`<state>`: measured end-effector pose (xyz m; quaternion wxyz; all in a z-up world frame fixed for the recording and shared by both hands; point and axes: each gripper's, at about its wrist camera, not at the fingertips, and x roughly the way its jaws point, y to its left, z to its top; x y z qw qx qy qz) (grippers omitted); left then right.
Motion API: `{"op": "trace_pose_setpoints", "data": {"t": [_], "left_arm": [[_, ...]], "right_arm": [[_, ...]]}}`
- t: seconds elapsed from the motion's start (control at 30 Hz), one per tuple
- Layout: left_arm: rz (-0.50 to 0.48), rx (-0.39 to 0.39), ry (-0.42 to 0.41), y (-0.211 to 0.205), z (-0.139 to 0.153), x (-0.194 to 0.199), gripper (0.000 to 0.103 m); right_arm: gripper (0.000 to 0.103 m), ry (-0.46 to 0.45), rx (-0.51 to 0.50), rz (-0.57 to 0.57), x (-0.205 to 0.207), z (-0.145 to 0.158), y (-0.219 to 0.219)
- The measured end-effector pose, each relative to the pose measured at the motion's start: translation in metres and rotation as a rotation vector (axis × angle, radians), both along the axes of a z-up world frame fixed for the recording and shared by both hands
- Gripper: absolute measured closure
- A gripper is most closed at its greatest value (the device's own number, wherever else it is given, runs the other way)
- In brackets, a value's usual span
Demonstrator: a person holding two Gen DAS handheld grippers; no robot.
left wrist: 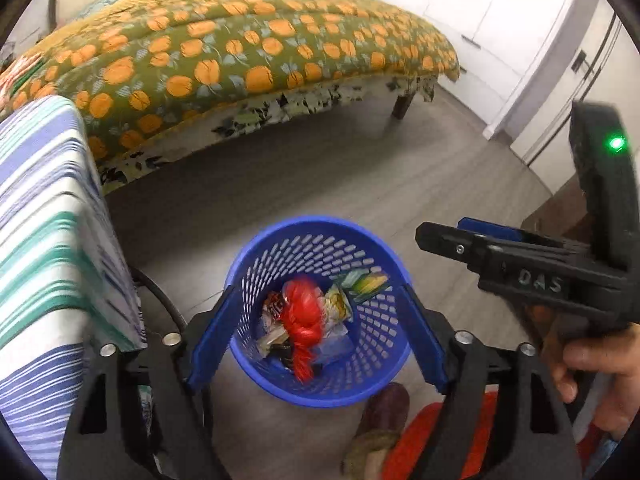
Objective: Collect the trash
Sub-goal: 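Carry red bag and green packet to the wastebasket and open both tools, then return left tool to the table and grasp the white-red paper cup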
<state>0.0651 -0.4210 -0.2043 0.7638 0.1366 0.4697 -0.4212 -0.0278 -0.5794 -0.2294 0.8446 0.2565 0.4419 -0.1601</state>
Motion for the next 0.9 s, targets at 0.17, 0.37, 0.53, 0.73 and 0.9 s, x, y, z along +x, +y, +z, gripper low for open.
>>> {"op": "trace_pose_setpoints", "data": {"t": [0.17,0.37,0.53,0.73,0.9], "left_arm": [[0.042,-0.098,-0.082,0.042,0.048,-0.010,0.010],[0.136,-0.100,-0.214,0.123,0.078,-0.020,0.008],[0.247,-0.040,-0.227,0.206,0.075,-0.006,0.008],[0.329,0.089,-0.256,0.301,0.063,0.019,0.008],[0.374,0.153,-0.246,0.370,0.058,0.044,0.008]], "right_arm": [[0.007,-0.033,-0.055,-0.050,-0.004,0.010,0.002],[0.005,-0.058,-0.181,-0.083,-0.007,0.025,0.017],[0.005,-0.063,-0.329,-0.033,-0.003,0.037,0.052],[0.005,-0.126,-0.334,0.200,0.029,0.056,0.175],[0.005,-0.128,-0.263,0.446,0.082,0.069,0.282]]}}
